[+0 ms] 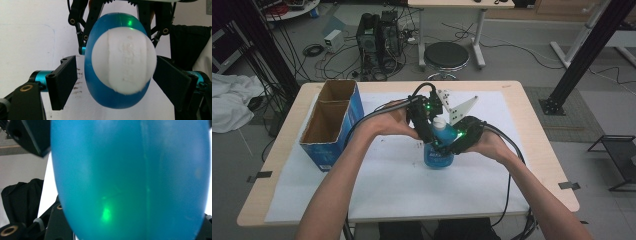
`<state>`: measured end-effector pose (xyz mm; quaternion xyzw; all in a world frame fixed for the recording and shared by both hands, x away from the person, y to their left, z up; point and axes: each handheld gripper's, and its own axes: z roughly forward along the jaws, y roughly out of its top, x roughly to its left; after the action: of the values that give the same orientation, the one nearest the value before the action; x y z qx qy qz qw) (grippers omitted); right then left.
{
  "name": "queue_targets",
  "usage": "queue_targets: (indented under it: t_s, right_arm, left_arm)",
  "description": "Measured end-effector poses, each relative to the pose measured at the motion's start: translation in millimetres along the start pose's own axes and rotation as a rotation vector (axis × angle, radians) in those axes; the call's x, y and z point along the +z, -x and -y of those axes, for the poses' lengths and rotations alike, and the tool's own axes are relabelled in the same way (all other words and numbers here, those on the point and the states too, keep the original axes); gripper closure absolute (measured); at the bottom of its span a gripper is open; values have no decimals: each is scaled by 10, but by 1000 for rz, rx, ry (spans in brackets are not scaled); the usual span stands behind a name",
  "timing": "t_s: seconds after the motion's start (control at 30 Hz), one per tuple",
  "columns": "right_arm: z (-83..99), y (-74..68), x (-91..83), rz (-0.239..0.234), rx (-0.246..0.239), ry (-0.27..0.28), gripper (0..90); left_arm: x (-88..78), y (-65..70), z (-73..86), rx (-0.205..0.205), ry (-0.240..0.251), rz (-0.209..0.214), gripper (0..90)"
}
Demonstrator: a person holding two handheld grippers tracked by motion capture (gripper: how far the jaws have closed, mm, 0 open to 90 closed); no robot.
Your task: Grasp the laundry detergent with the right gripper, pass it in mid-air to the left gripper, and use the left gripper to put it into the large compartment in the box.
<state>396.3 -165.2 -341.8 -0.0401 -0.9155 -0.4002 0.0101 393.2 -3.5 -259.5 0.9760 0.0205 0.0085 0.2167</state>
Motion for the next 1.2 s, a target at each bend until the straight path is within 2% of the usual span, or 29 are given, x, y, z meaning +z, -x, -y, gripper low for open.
queue_targets:
  t_s: [0.07, 0.1, 0.23, 0.3, 0.33, 0.37, 0.4, 0.6, 1.0, 1.1, 1.13, 1.2]
  right_arm:
    - [-1, 0, 2, 1, 4, 1, 443]
    - [2, -16, -4, -11, 27, -12, 443]
    - [-1, 26, -14, 0, -18, -16, 443]
    - [-2, -3, -13, -15, 21, -23, 443]
    - [1, 14, -10, -16, -6, -24, 443]
    - [-1, 1, -3, -16, 16, -20, 443]
    - [2, 6, 8, -9, 2, -16, 443]
    - [-5, -4, -2, -20, 30, -17, 442]
    - [0, 3, 28, -15, 24, -17, 442]
    - [5, 11, 39, -6, 7, -20, 442]
    - [2, 5, 39, -11, 22, -20, 442]
    - [2, 5, 41, -12, 21, -22, 442]
  left_arm:
    - [23, -2, -6, 2, -4, -5, 198]
    - [31, -1, -8, 3, -4, -6, 198]
    - [61, -5, -12, 0, -11, 7, 199]
    - [68, -8, -16, -1, -12, 9, 202]
    - [76, -10, -14, -2, -10, 8, 202]
    - [79, -10, -16, -3, -12, 7, 202]
    - [83, -13, -17, -4, -13, 15, 202]
    - [102, -12, -13, -7, -14, 16, 215]
    - [113, -18, -6, -13, -15, 16, 251]
    - [117, -21, -9, -9, -16, 19, 254]
    - [114, -21, -12, -9, -19, 20, 267]
    - [119, -24, -9, -7, -18, 19, 270]
